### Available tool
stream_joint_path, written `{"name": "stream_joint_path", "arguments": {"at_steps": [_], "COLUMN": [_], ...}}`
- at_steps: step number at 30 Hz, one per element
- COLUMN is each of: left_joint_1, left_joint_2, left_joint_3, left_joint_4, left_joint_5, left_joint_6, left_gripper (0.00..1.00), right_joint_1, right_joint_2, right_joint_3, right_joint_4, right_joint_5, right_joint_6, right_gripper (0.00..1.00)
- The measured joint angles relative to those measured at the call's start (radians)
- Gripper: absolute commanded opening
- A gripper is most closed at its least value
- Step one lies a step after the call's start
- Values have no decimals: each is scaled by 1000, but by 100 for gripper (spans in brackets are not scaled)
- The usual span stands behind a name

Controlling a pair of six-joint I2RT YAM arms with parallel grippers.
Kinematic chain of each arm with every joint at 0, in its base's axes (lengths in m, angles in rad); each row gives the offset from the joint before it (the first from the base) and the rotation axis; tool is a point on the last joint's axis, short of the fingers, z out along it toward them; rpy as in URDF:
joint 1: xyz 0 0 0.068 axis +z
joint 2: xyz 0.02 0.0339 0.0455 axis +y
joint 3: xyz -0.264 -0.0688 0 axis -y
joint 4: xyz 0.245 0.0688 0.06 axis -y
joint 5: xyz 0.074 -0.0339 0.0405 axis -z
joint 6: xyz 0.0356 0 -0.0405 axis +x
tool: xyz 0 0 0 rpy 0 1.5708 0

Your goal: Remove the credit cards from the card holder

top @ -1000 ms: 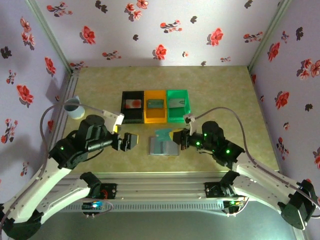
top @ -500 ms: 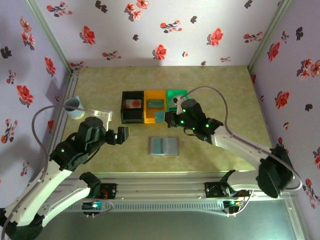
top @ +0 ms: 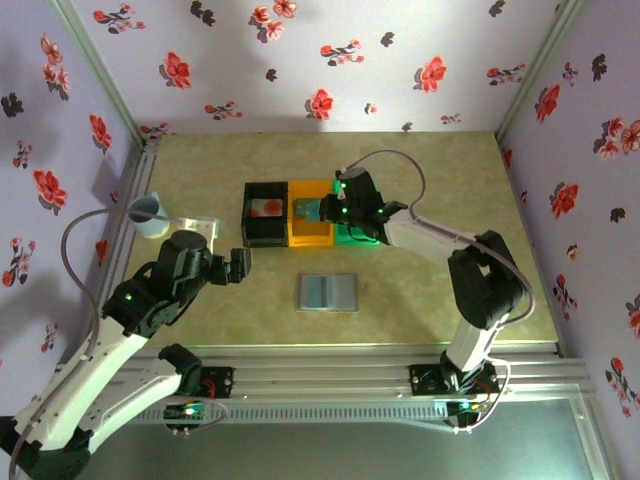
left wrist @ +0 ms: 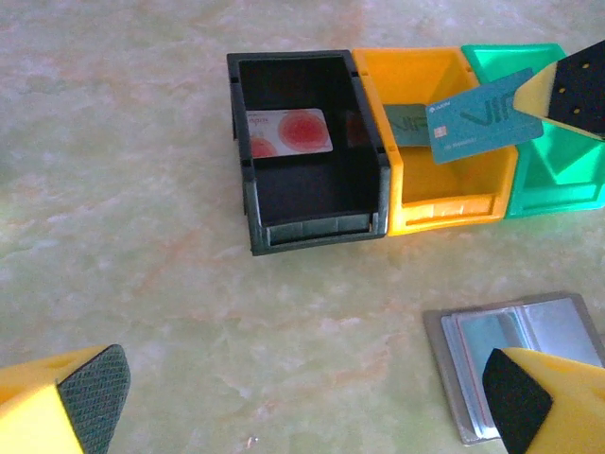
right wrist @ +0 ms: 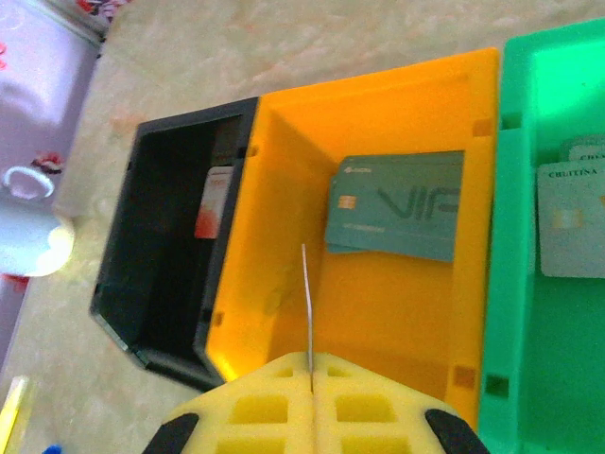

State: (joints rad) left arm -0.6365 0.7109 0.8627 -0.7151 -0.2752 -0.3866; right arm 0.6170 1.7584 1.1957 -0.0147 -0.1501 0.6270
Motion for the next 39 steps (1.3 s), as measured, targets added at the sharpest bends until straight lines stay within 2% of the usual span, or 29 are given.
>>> {"name": "stream_joint_path", "arguments": {"at_steps": [17,39], "left_joint_1": [3,3], "left_joint_2": [36,65], "left_joint_3": [-2,-2], "left_joint_4": [0,-1], "left_joint_5": [-14,-14], "left_joint_6": [0,0], "left_gripper": [100,100], "right_joint_1": [-68,-69], "right_joint_2": [235,333], "right_joint_3": [161,277], "right_joint_4": [70,32], "right_joint_5": [-72,-86], "right_joint_6": [106,163], "right_gripper": [0,0]}}
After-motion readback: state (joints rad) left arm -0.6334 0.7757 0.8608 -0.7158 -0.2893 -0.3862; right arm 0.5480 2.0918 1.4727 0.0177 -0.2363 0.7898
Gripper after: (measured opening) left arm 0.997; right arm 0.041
